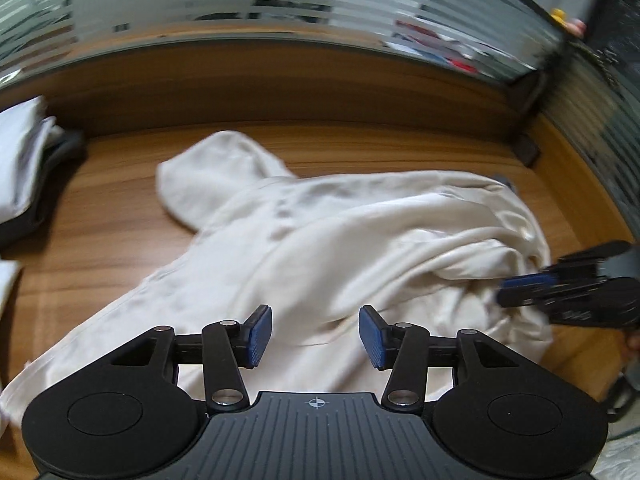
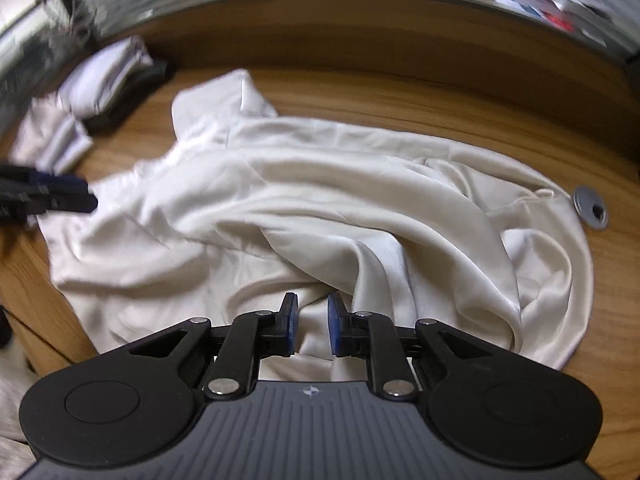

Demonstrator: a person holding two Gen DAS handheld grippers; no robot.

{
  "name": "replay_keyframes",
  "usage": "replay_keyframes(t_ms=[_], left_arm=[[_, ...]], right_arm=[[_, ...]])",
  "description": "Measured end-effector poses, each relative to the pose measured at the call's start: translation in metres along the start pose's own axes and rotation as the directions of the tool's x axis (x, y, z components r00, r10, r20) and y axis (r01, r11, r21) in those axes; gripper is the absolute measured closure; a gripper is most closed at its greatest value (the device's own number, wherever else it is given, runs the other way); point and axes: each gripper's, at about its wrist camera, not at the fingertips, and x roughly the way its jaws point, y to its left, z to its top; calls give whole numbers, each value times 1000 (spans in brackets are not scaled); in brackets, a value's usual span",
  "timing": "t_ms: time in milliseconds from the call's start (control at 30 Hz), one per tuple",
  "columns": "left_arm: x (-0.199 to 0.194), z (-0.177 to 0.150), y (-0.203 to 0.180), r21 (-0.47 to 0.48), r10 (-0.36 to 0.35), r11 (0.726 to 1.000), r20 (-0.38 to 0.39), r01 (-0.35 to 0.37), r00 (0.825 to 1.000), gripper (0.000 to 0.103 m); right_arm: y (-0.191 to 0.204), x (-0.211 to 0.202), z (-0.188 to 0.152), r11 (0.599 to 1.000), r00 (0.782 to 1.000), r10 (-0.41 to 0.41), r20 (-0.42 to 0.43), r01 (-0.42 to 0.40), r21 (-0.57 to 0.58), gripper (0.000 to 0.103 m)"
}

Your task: Fold clothes

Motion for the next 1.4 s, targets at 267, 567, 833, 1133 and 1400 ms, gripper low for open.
replay_keyframes(t_ms=[267,567,833,1133,1400], left_arm=[[28,5,-38,152,-86,983,-99,101,991,46],[50,-2,-80,353,-95,925,-144,141,985,38],[45,0,-97,400,-162,895,-121,197,979,38],[45,8,-102,382,-188,901,-90,208,978,39],[17,25,-83,345,-251,903,-65,257,966,36]], right_arm=[[17,28,-6,955,992,-109,-66,86,-283,56],[14,44,-2,941,991,-97,-88,62,-332,97],[-10,-11,14,994,998,62,2,-61,-92,100],[-20,-94,33,973,966,216,145,-224,45,100],[-24,-132,33,975,963,209,168,-218,35,100]])
